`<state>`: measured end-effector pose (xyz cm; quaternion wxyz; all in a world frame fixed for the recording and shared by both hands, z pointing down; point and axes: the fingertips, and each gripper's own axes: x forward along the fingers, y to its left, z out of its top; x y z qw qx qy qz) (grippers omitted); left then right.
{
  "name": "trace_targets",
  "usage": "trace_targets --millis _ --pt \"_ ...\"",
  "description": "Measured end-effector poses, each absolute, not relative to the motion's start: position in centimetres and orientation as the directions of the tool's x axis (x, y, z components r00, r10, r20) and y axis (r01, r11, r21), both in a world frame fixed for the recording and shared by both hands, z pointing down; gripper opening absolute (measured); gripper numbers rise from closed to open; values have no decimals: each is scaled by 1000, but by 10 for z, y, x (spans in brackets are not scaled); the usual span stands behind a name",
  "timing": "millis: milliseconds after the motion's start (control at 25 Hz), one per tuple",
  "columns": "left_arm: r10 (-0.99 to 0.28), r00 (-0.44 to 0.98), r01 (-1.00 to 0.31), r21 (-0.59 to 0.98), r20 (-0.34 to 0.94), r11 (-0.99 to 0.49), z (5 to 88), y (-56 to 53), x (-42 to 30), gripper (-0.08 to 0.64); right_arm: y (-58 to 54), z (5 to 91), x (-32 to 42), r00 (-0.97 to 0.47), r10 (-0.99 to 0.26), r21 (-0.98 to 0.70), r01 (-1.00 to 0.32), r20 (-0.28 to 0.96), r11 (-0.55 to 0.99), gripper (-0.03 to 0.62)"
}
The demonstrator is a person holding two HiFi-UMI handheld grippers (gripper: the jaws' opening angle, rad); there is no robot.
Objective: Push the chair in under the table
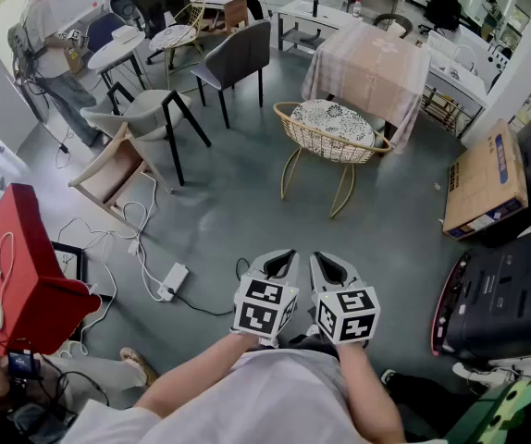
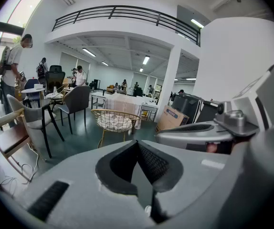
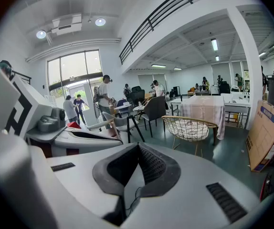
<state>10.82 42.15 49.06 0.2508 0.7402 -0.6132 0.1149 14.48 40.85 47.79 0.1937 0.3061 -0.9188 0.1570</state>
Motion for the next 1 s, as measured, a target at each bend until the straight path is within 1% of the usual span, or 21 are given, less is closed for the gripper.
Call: trace_targets --millis 520,1000 --pt "-841 230 -965 229 489 -130 503 392 77 6 383 492 114 -735 -495 -193 -629 463 753 5" --pt "-834 225 -968 216 504 -131 510 314 51 6 304 503 94 -731 -496 -198 -634 469 748 5"
